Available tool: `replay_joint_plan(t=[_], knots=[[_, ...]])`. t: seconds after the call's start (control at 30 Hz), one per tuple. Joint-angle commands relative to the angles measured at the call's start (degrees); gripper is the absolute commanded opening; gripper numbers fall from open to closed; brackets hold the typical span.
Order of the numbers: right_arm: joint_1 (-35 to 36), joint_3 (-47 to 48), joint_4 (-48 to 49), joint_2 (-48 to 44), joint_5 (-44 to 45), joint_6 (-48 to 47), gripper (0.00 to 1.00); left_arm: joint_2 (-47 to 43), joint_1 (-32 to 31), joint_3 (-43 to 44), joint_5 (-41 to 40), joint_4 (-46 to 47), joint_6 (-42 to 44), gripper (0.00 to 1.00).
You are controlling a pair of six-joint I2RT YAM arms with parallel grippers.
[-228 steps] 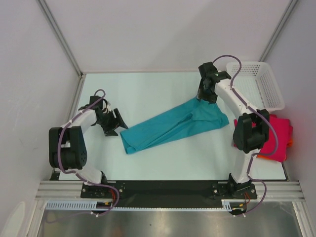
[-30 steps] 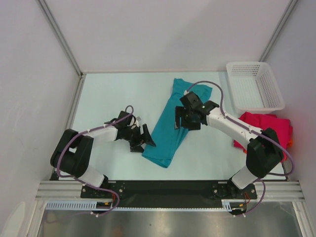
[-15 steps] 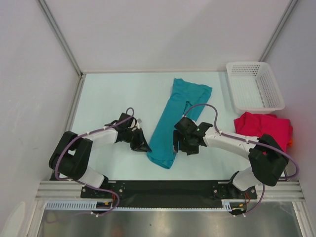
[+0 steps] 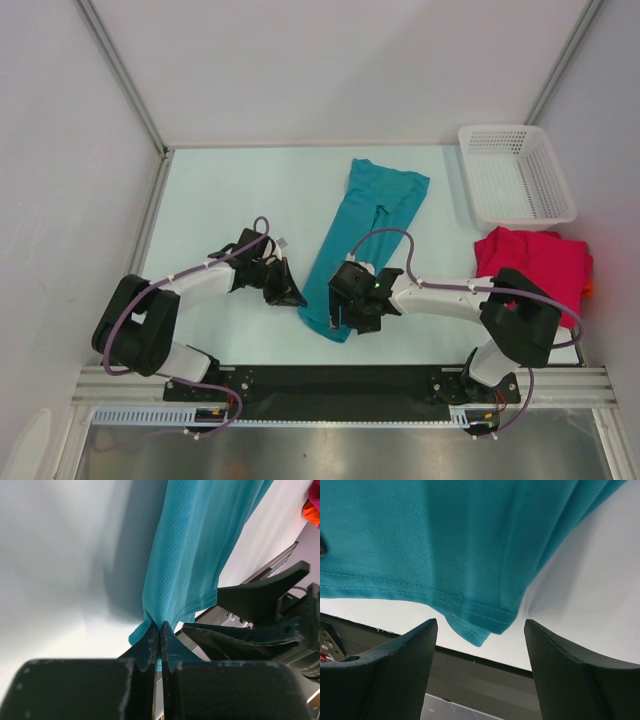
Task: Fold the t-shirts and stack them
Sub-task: Grab the bottom of the folded rectangular tshirt with both arms
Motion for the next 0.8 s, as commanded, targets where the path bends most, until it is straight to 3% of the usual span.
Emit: replay_joint_plan(t=[0.0,0.13,0.23,0.33,0.37,0.4,0.6,0.77], knots=[[1.6,-1.0,4.1,2.6,1.1,3.9,0.75,-2.1,-0.4,0.5,2.0,-1.1,0.1,0.02],[2.1,-1.2,5.9,4.8,1.2,4.6,0.72,-2.1,-0.4,1.4,1.9,-2.5,1.3,0.02],[2.6,-0.2,6.0,5.9,1.0,4.1,0.63,-2.2,-0.4,1.4,1.8,-2.9,1.7,0.02],[2.9,0.0,6.6,6.3,0.3,3.3,0.44,-2.4,-0.4,1.0,1.9,-2.6,1.7,0.02],[3.2,0.0,6.7,6.2,0.1,3.2,0.19,-2.5,-0.4,0.9,1.9,-2.5,1.7,0.02],[3.2,0.0,6.6,6.2,0.0,3.2,0.02,-2.7,-0.4,0.7,1.8,-2.5,1.7,0.01],[6.7,1.6,0.4,3.3,2.5,4.4,0.0,-5.4,-0.3,-0.8,2.1,-3.6,1.7,0.0],[12.4,6.3,-10.0,-1.0,6.1,8.5,0.0,-12.7,-0.3,-1.0,2.1,-9.6,2.4,0.0]])
